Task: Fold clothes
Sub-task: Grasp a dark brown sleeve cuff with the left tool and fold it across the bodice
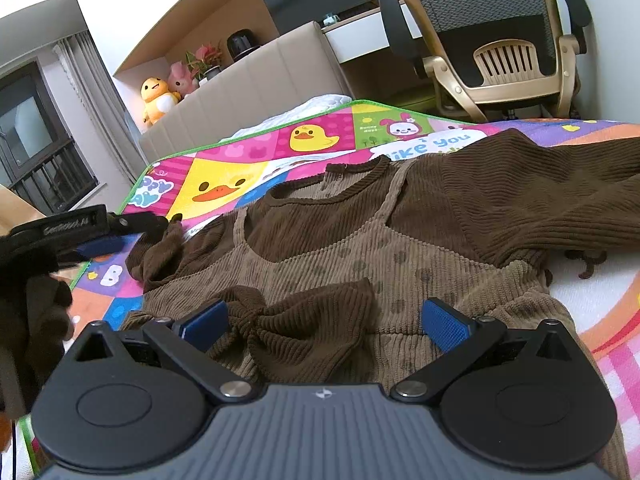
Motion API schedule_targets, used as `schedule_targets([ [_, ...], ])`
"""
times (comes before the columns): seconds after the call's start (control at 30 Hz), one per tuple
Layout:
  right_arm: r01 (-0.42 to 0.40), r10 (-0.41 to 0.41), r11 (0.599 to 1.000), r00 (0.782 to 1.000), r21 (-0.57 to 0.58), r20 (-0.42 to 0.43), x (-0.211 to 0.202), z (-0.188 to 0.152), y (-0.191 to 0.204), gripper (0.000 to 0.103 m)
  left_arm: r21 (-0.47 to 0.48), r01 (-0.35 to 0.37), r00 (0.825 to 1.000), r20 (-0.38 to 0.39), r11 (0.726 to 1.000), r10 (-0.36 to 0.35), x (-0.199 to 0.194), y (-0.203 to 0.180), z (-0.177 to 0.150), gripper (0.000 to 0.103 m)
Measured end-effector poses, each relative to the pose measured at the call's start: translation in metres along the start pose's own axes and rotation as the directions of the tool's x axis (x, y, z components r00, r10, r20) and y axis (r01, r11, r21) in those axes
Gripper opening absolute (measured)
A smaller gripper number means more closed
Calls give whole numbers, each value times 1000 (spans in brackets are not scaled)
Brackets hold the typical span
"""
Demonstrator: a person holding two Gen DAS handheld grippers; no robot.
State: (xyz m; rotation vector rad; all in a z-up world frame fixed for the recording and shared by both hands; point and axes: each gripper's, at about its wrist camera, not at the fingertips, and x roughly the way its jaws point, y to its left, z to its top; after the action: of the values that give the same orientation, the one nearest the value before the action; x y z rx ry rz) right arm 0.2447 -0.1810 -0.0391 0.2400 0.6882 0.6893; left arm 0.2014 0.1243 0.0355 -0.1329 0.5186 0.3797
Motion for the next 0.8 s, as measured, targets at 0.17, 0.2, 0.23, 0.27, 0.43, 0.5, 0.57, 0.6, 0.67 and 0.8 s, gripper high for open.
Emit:
schedule_targets([
  [0.17,-1,1,1000,1000,2,2,0,0,0,103,19,-170,985,-17,985,170,50,13,25,95],
  [0.2,-2,2,1000,1000,3,2,0,0,-1,103,16,-191,981,-28,981,191,63,16,26,95],
  [0.23,-3,3,1000,1000,4,3,-1,0,-1,103,14,-212,976,-39,977,212,76,19,27,95],
  [0.27,-4,4,1000,1000,5,3,-1,0,-1,103,9,-227,972,-58,974,227,87,23,26,94],
  [0.43,-6,6,1000,1000,8,5,-1,0,-2,103,-44,-221,957,-202,974,208,119,46,7,52],
  [0.5,-6,6,1000,1000,7,5,-1,0,-2,103,-30,-213,958,-201,977,203,125,51,-1,32],
  [0.57,-7,7,1000,1000,9,5,-1,0,-2,103,27,-205,964,-167,978,207,121,49,-4,9],
  [0.6,-9,9,1000,1000,12,5,-1,0,-2,103,54,-200,967,-149,978,206,117,48,-4,8],
  [0.67,-14,14,1000,1000,19,8,-2,-1,-3,103,55,-172,981,-82,984,176,95,43,2,7],
  [0.8,-25,25,999,1000,38,14,-2,0,-6,103,99,46,990,125,994,-59,19,6,29,7],
])
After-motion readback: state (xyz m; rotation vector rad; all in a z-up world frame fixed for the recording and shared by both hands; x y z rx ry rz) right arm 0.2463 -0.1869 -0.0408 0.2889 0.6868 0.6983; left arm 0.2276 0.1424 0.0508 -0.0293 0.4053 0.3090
